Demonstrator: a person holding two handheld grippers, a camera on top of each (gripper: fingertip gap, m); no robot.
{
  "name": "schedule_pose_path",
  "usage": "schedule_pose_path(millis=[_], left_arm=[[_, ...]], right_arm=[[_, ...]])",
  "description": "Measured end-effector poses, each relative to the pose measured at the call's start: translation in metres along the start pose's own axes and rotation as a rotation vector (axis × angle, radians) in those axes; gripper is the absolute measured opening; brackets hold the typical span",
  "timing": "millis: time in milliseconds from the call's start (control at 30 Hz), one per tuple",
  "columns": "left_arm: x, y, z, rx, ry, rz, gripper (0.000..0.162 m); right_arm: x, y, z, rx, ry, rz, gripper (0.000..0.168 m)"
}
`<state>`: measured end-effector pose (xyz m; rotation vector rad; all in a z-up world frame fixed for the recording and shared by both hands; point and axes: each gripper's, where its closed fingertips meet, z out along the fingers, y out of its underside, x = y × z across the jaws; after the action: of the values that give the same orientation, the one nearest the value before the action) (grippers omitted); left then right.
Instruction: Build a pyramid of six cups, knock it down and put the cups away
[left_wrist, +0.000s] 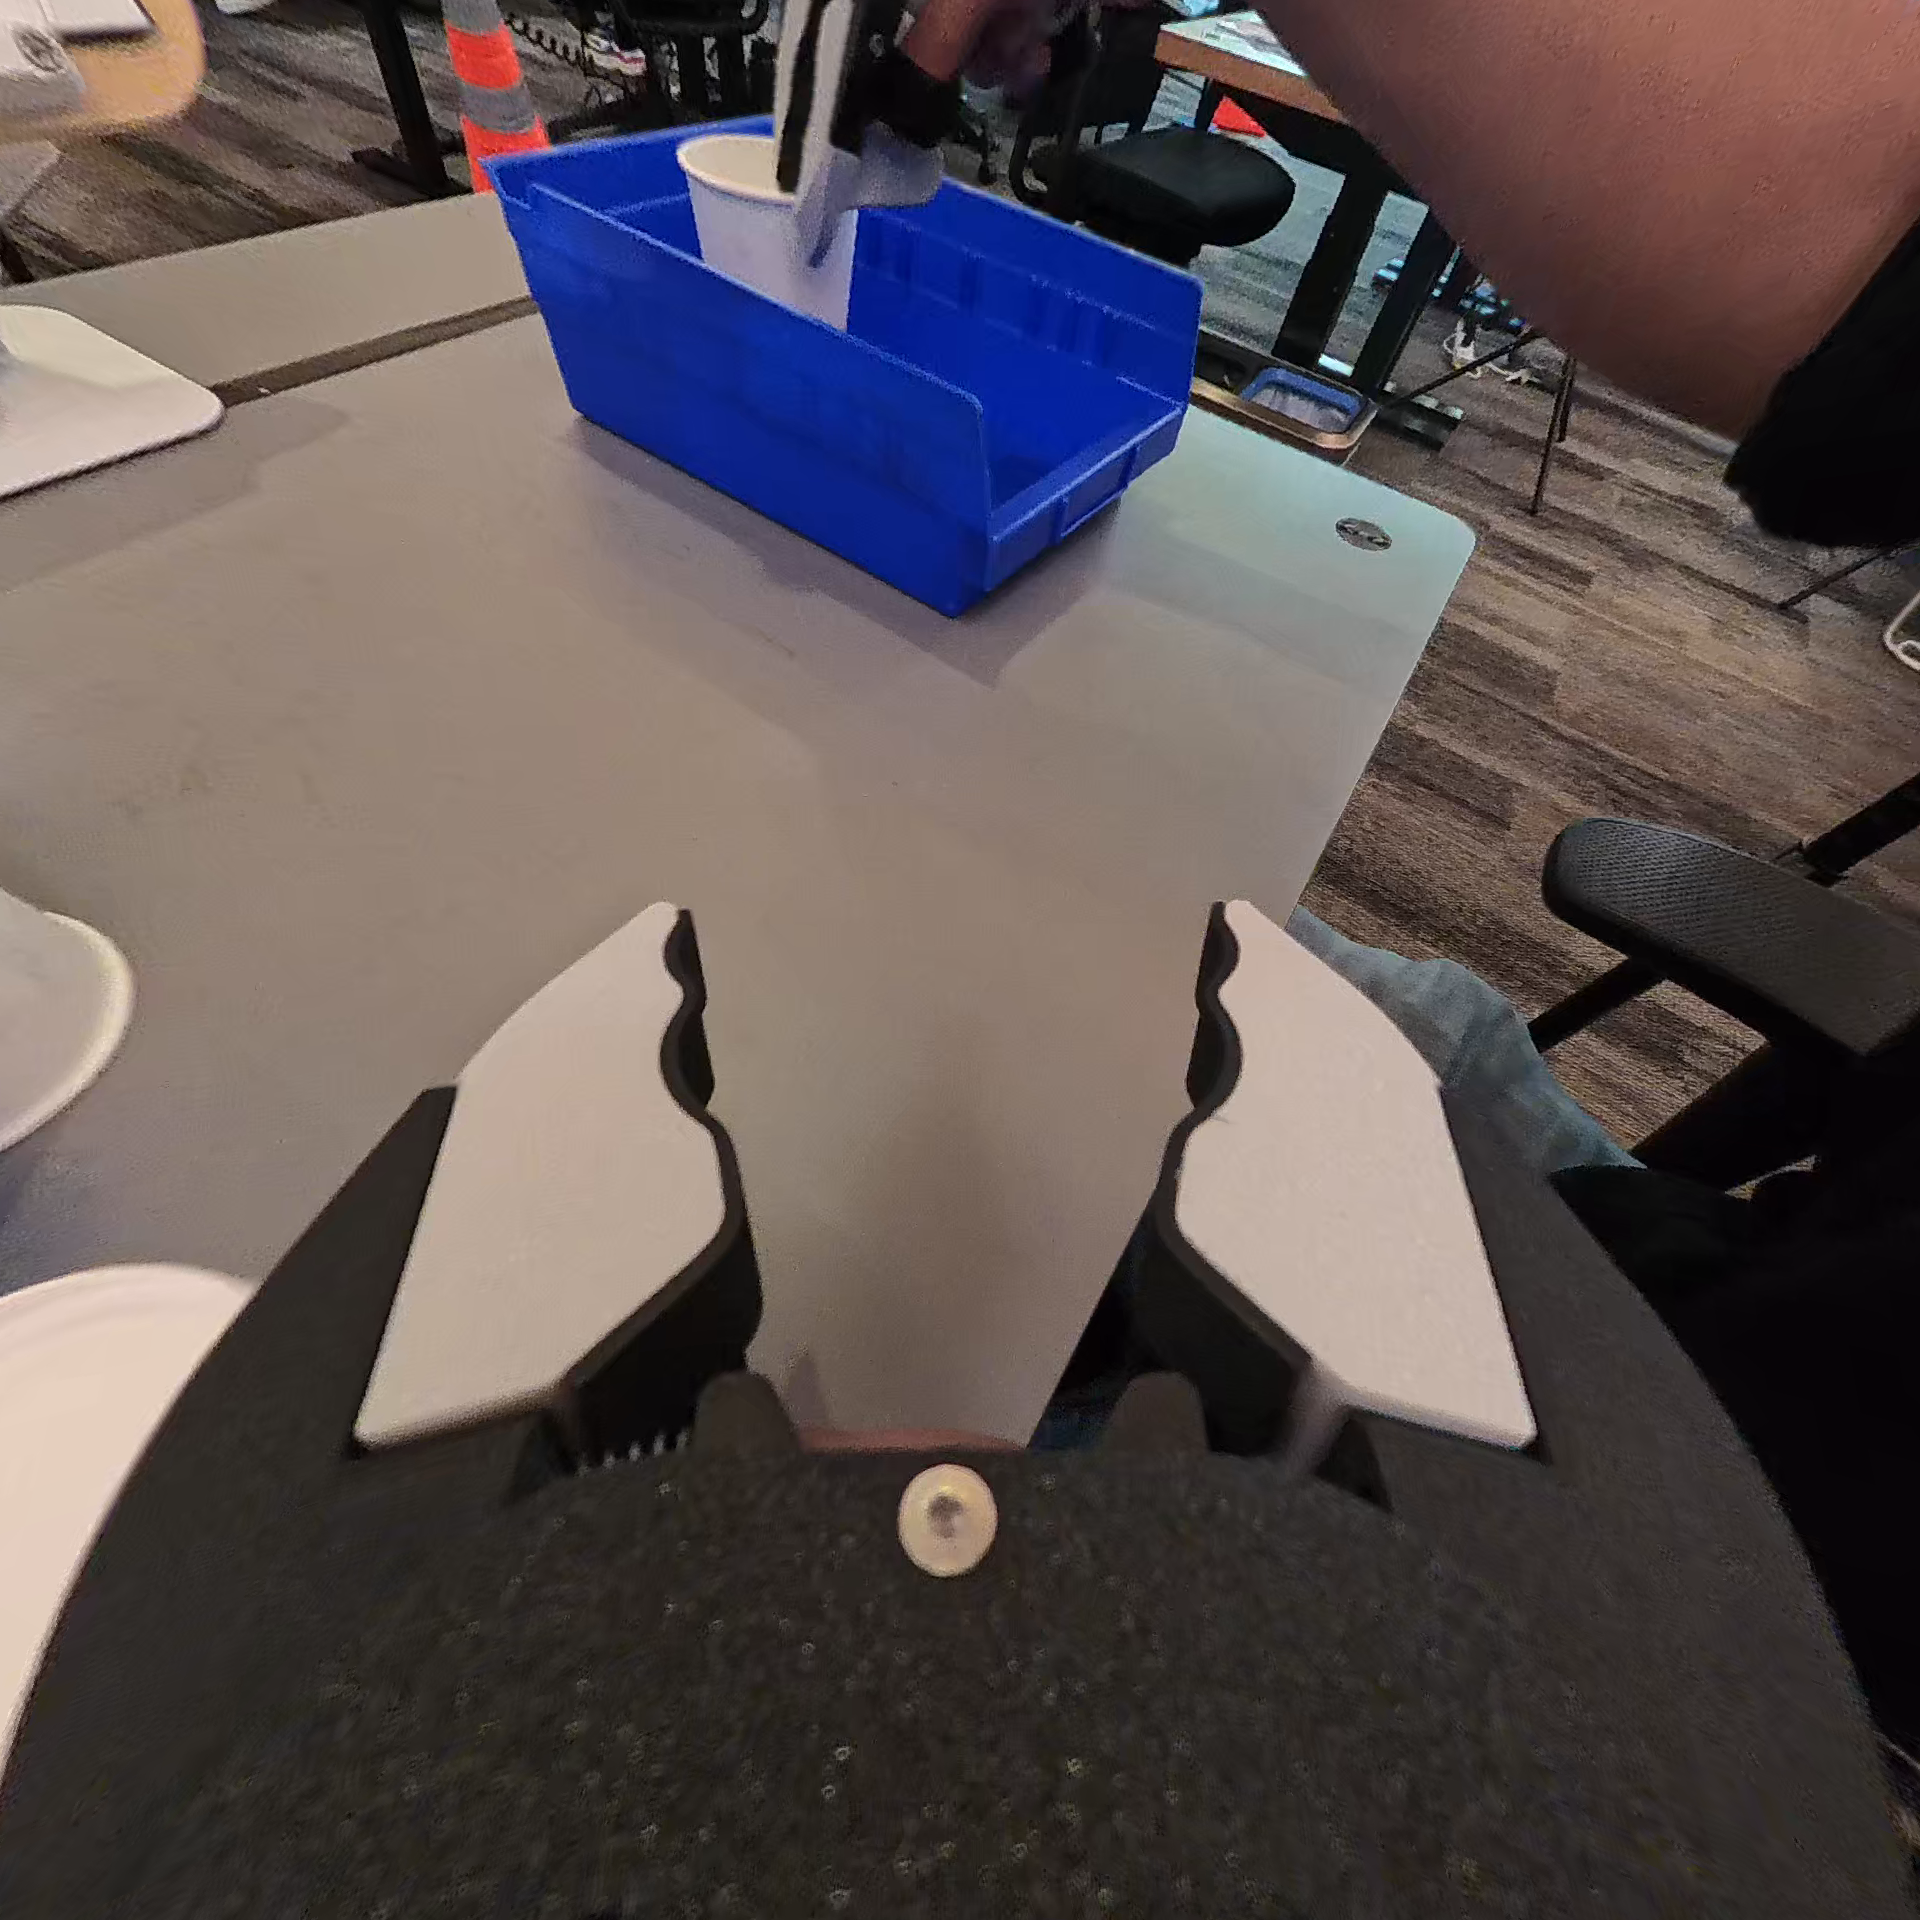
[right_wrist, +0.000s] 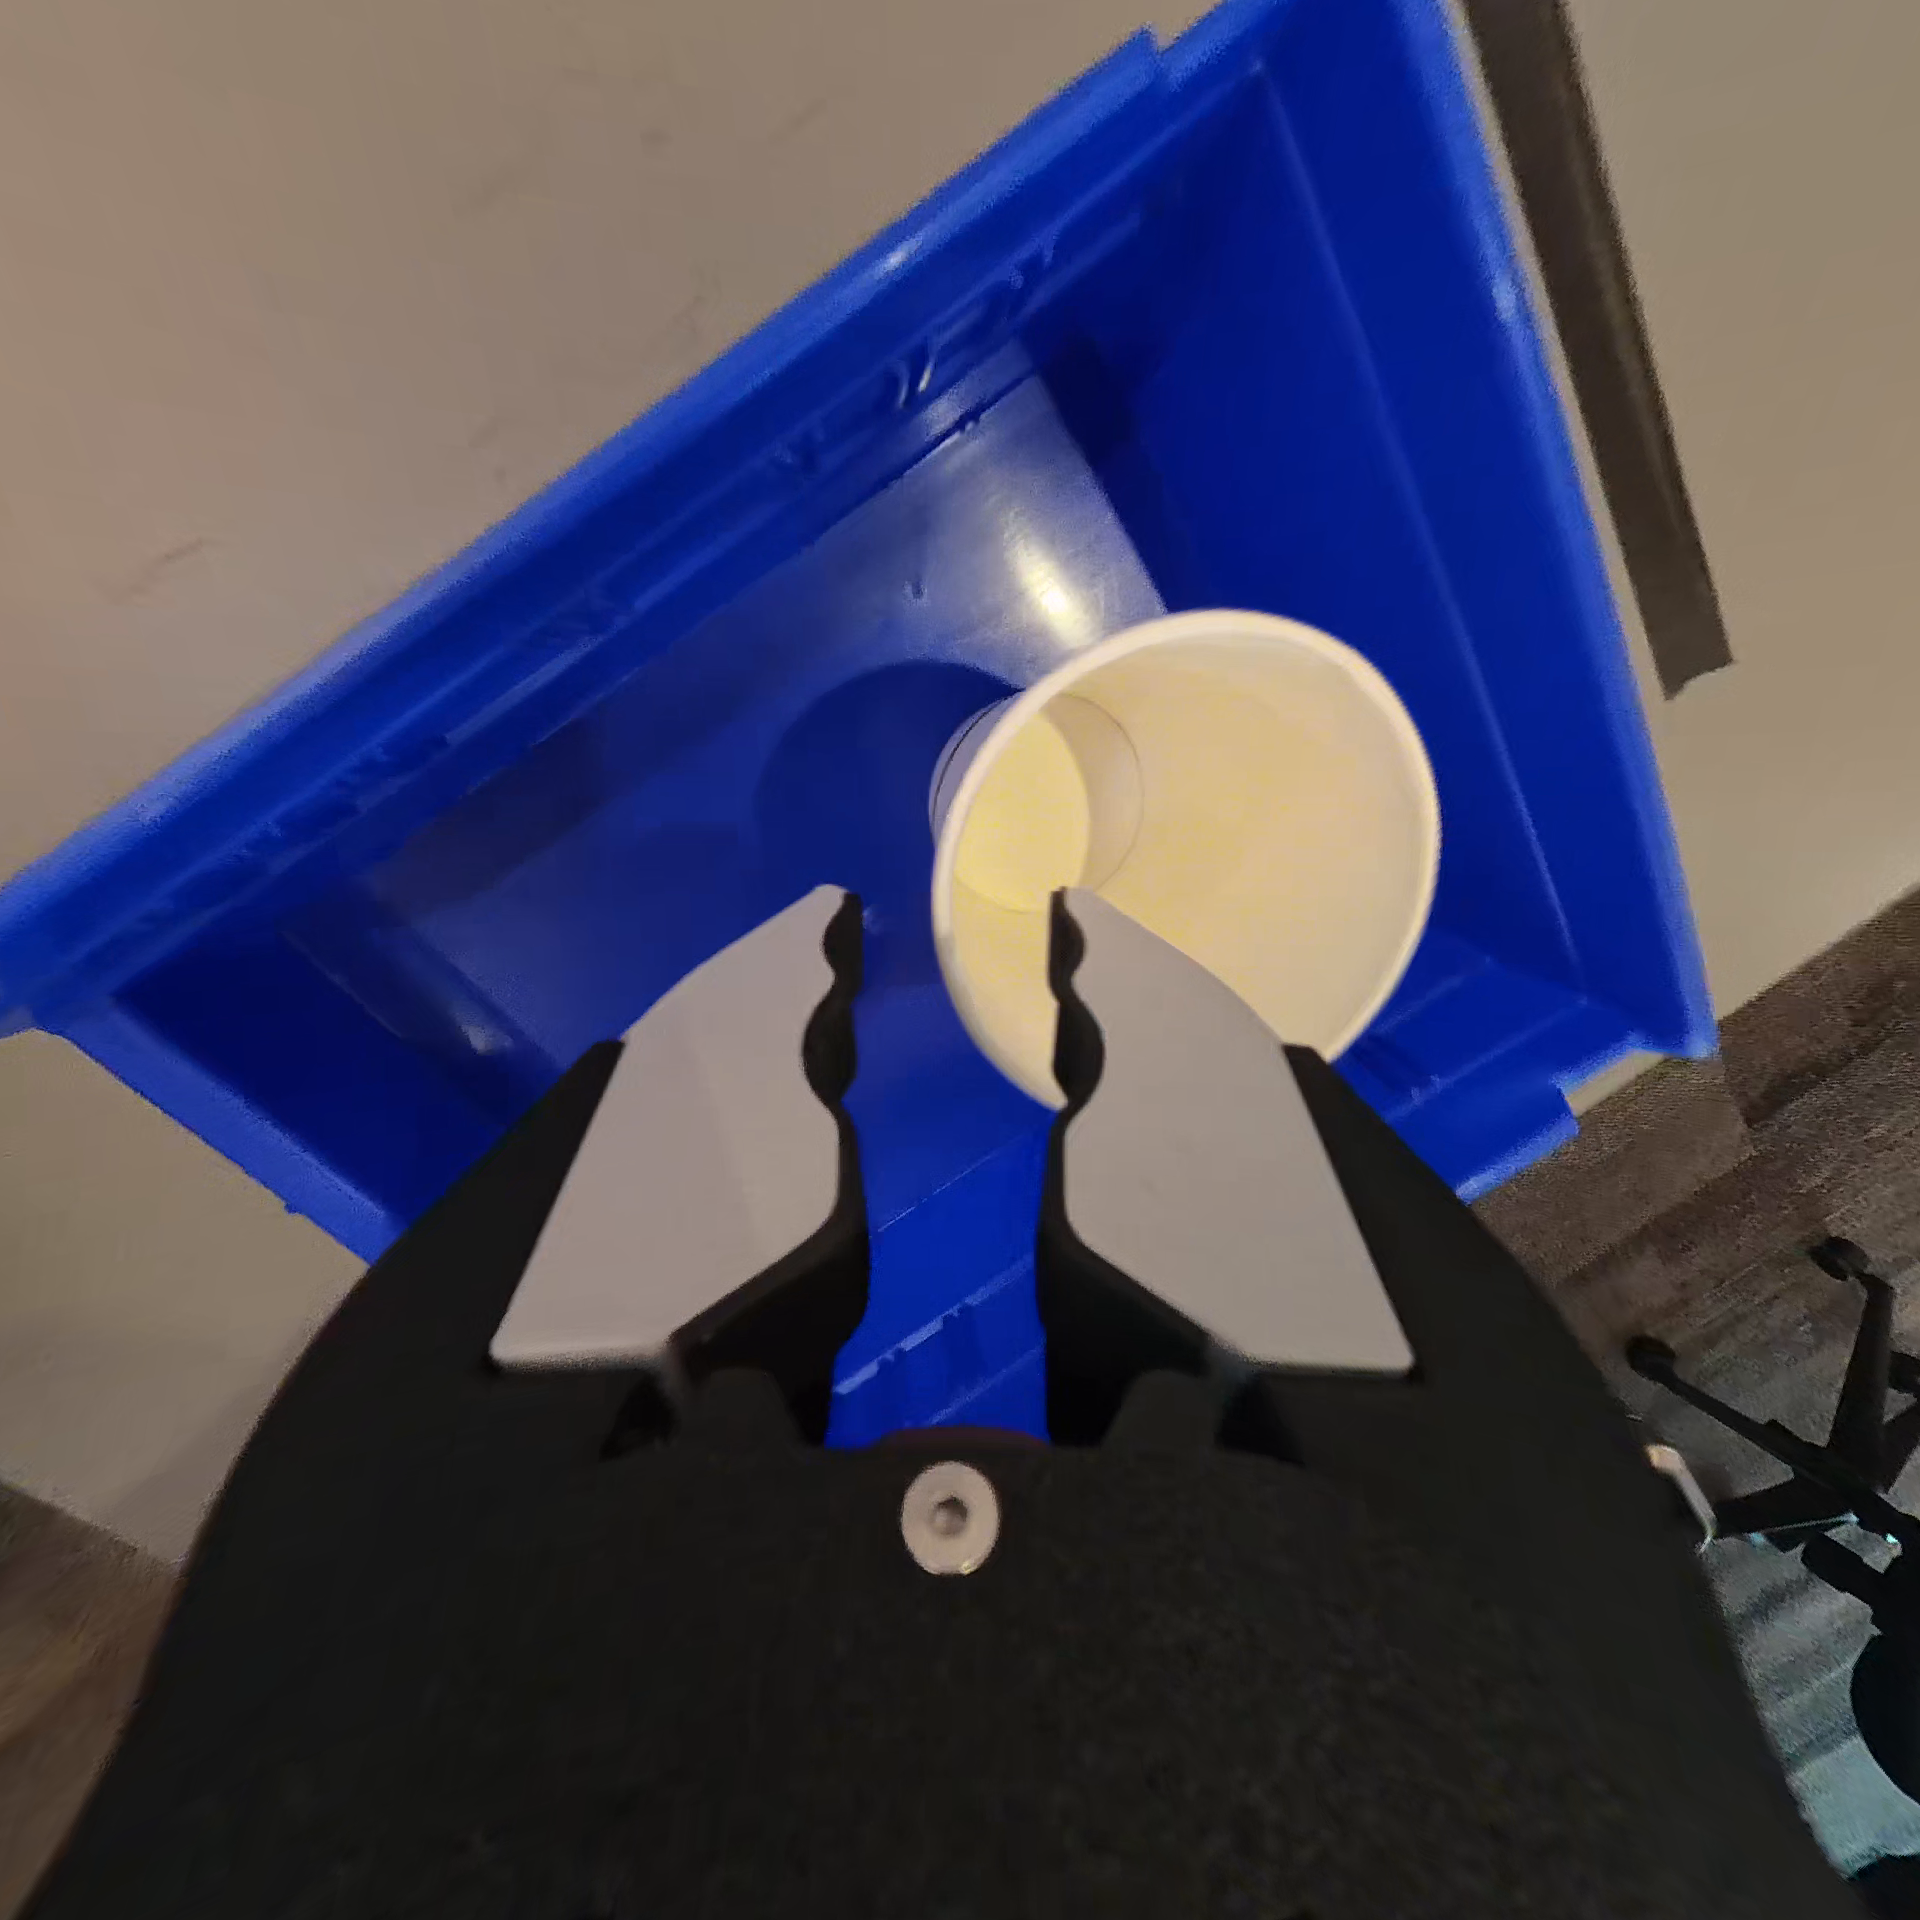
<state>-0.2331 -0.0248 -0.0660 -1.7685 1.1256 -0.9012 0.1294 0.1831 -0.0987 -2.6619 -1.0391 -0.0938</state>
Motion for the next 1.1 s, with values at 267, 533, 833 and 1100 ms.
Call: schedule_pose_path(millis=[267, 533, 833, 1100], left_arm=[[-0.083, 0.021, -0.090, -0.148, -0.362, -0.069, 0.104], [-0.116, 0.081, -0.054, -0.374, -0.460, -0.070, 0.119], [-0.117, 0.028, -0.054, -0.002, -0.308, -0.271, 0.084], [-0.098, -0.078, -0.016, 0.445, 0.078, -0.523, 0.084]], right_arm=[[-0.115, -0.021, -0.109, 0.708, 0.080, 0.076, 0.042], [-0.265, -0.023, -0.073, 0.906, -0.201, 0.117, 0.045], [-0.312, -0.047, -0.045, 1.020, -0.430, 0.240, 0.045], [-0.356, -0.118, -0.088, 1.230, -0.984, 0.472, 0.057]])
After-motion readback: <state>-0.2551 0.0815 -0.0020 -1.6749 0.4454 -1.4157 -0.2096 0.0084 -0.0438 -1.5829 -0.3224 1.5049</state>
